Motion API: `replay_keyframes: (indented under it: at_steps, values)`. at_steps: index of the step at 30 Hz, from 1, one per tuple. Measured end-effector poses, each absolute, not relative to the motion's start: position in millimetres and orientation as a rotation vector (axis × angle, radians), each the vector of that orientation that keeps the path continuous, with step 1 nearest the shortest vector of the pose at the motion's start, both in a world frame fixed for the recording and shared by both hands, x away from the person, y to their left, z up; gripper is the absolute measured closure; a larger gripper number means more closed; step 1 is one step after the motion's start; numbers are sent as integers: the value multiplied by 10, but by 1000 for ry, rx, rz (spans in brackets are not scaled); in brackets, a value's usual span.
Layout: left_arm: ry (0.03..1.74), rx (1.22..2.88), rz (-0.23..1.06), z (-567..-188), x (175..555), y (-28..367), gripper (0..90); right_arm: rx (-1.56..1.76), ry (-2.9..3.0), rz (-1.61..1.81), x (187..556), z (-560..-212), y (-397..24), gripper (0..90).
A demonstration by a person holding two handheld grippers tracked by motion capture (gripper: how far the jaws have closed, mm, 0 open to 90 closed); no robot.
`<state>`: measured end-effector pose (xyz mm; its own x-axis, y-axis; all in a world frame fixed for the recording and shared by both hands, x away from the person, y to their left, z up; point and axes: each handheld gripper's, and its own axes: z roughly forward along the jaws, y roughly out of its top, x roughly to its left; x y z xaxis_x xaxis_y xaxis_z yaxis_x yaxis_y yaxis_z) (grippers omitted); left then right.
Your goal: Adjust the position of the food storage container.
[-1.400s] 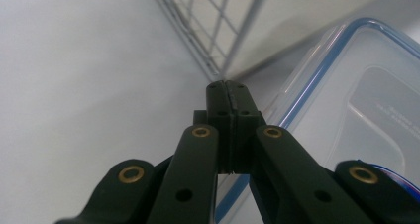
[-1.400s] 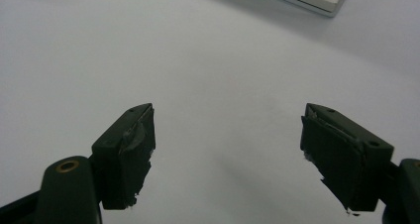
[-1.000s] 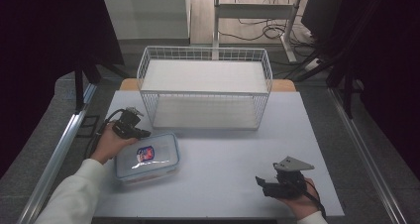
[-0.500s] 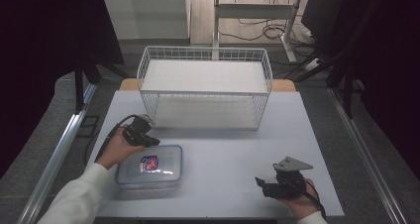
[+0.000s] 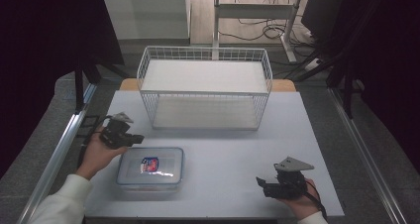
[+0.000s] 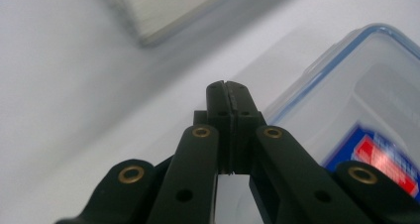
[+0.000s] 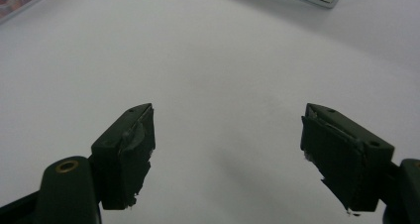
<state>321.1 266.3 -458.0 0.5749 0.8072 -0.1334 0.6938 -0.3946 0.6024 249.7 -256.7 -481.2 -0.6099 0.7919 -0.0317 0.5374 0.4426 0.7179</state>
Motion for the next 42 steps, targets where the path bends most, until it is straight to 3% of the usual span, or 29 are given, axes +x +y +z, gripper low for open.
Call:
replay_keyframes:
  at_steps: [13,20,28,42]
  values:
    - [1311,2010,228,-4773,2644,3146,900,1130,2336,948,2487,-4832,-2511,214]
    - [1355,2006,237,-4873,2513,3273,900,1124,2340,946,2478,-4837,-2490,214]
    - [1383,2088,186,-5139,2517,3174,900,1123,2344,943,2479,-4843,-2490,214]
    - [1388,2099,173,-5135,2476,3104,900,1086,2316,959,2454,-4817,-2470,217]
